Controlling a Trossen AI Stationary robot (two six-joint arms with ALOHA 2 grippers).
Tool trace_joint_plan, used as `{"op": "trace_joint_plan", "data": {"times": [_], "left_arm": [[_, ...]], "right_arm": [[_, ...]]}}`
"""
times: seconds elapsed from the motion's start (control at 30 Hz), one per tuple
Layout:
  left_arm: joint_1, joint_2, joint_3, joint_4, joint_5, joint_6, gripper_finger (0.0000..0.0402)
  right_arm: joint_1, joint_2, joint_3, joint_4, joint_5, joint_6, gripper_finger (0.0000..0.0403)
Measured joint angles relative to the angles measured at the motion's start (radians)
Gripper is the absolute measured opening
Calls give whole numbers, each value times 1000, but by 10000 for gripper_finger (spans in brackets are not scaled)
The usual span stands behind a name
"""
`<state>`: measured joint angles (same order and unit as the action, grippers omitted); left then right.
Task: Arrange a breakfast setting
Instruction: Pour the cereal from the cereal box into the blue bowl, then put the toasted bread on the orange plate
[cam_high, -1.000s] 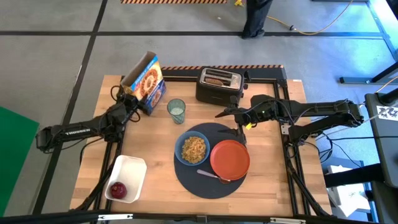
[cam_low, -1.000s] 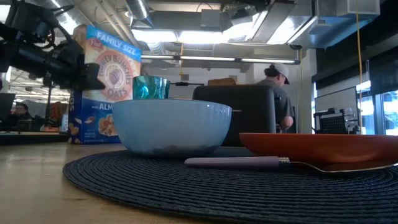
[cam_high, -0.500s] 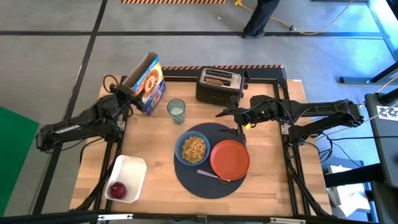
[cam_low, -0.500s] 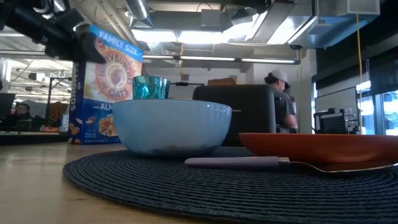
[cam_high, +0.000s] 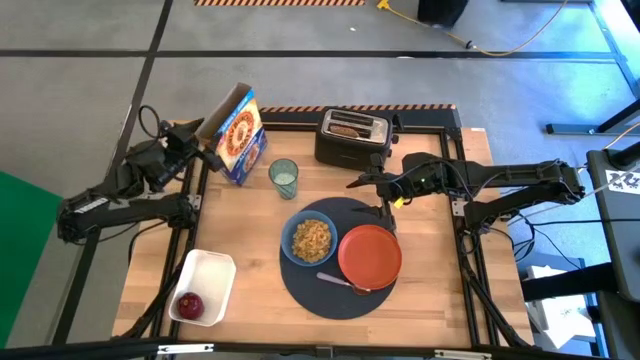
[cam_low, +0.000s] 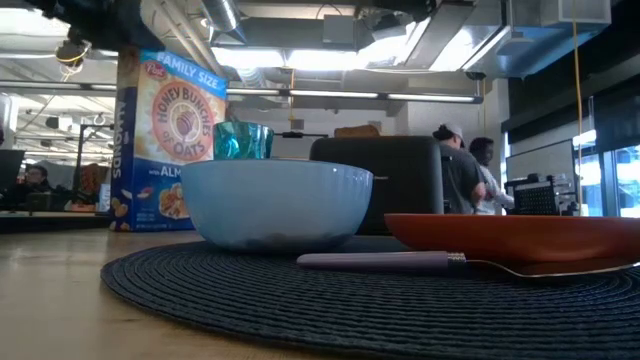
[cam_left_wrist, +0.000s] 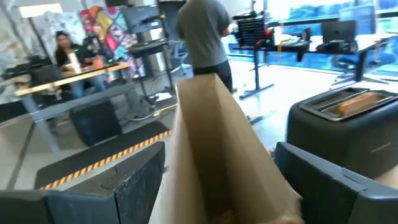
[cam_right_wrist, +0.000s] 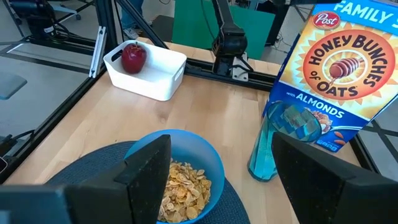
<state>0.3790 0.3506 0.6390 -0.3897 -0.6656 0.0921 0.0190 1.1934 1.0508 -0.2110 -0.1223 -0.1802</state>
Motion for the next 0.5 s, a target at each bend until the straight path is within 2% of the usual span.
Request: {"op": "trace_joint_plan", "data": {"times": [0.23,0.5], "left_arm": [[0,89,64,-2,52,29,302],[-1,180,198,0,101,107,302]], "right_arm": [[0,0,0,1,2,0,268],[0,0,0,0,2,0,268]]}}
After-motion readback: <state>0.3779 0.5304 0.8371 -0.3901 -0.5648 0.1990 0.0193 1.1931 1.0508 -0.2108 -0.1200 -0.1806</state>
